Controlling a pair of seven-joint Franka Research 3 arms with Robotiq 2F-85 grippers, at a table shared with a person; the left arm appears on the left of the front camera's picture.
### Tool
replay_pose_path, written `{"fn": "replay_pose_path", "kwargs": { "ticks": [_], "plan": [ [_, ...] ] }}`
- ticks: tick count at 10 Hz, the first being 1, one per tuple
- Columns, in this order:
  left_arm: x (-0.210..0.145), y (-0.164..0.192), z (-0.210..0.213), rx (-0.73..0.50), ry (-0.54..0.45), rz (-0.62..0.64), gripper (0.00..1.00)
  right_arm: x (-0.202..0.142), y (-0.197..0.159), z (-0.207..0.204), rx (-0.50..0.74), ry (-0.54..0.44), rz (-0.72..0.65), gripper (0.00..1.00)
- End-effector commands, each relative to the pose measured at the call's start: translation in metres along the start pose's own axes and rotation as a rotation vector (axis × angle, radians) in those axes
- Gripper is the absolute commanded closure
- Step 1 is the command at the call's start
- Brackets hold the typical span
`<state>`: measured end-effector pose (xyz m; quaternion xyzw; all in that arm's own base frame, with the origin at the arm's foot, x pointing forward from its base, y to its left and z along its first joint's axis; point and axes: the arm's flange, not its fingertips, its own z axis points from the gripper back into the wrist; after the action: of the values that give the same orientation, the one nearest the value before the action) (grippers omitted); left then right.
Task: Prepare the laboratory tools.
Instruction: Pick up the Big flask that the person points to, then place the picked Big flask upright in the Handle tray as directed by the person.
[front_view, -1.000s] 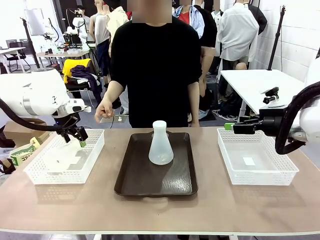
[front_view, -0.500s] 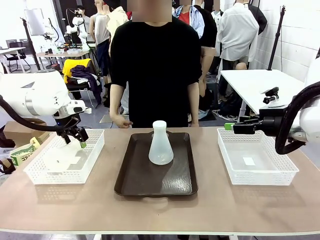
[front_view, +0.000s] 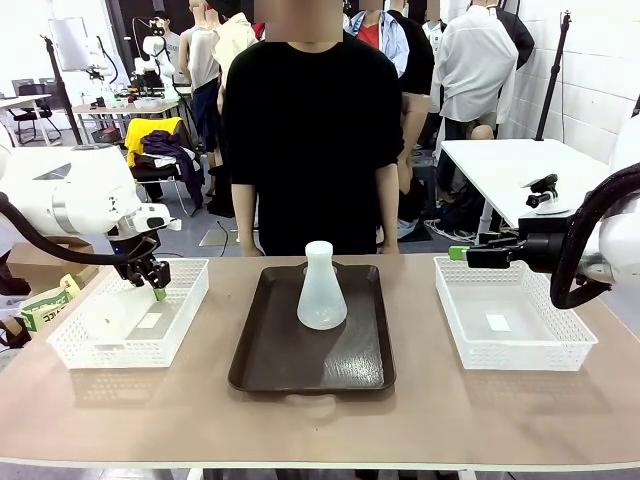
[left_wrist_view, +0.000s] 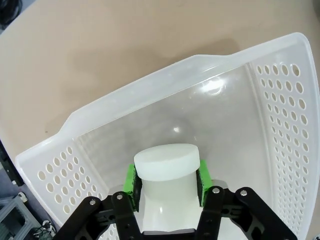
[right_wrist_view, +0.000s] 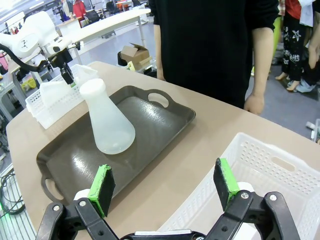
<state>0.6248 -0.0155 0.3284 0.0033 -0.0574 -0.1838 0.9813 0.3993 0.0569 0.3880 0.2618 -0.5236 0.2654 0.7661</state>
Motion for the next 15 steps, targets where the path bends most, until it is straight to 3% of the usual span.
{"fn": "replay_pose_path", "kwargs": {
  "ticks": [1,5,6,15],
  "plan": [
    [0.0067,0.0004,0.001,0.039,0.027,0.016,1.0,-0.0008,0.0006,-0.0009,0.006,-0.005,-0.009,0.0],
    [0.0028,0.0004,-0.0013,0.022,0.057,0.03,1.0,-0.0008,0.0006,-0.0009,0.006,-0.005,-0.009,0.0],
    [0.0008,-0.0018,0.0005,0.009,0.012,0.005,1.0,-0.0008,0.0006,-0.0009,0.006,-0.005,-0.009,0.0],
    [0.0008,-0.0018,0.0005,0.009,0.012,0.005,1.0,-0.0008,0.0006,-0.0009,0.006,-0.005,-0.009,0.0]
  ]
}}
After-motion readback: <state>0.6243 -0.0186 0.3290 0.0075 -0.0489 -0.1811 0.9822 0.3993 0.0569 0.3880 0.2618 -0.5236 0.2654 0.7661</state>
